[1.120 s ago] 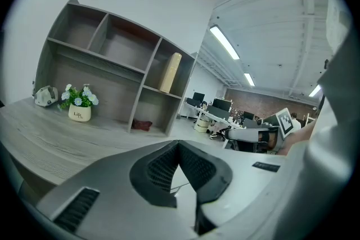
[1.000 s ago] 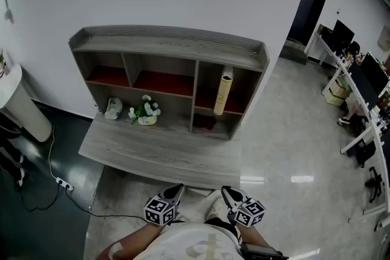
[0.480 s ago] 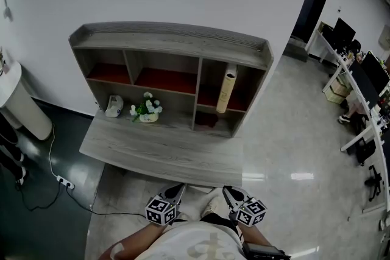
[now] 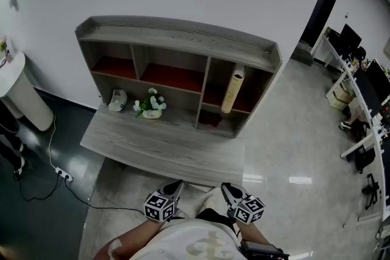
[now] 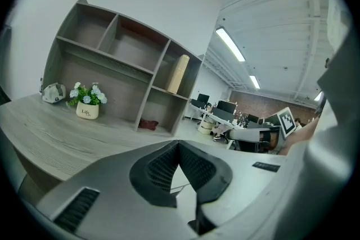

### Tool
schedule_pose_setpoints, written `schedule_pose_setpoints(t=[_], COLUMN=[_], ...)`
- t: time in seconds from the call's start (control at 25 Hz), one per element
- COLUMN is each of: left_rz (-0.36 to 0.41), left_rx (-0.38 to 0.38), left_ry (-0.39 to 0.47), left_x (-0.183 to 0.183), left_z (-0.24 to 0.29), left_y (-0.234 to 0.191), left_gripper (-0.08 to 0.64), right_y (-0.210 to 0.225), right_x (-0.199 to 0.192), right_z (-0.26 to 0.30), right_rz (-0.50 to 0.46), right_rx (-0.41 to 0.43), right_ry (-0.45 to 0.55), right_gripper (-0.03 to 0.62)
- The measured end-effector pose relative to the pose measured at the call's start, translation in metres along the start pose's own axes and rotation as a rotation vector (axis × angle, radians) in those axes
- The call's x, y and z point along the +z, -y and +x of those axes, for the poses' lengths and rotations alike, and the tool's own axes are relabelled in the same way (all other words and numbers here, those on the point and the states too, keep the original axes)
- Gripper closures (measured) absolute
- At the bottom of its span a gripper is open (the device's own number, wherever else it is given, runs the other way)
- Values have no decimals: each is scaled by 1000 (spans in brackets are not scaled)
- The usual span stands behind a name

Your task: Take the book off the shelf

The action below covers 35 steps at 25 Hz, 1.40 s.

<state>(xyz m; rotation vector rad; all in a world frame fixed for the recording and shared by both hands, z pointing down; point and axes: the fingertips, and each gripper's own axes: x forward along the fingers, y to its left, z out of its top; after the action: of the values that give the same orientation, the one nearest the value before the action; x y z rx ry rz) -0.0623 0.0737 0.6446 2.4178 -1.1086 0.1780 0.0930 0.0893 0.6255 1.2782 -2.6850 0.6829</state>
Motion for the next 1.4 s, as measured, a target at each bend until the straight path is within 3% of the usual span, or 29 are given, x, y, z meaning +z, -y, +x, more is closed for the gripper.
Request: schedule_pose_setpoints(t=[0.64,0.88,1.4], left_rz=[-19,-18,-17], left_rx=[68,78,195], left_ry=[-29,-18,31], left_x=[13,36,89], left_z=[32,61,114], left_y=[-28,-34,-79], left_gripper=[559,559,559], right_y=[39,70,131], right_x=[20,37,95], right_z=[49,74,127], right_rz=[18,26,9], right_rx=[58,81,151], right_ry=[-17,-27,29], right_gripper=[588,588,588])
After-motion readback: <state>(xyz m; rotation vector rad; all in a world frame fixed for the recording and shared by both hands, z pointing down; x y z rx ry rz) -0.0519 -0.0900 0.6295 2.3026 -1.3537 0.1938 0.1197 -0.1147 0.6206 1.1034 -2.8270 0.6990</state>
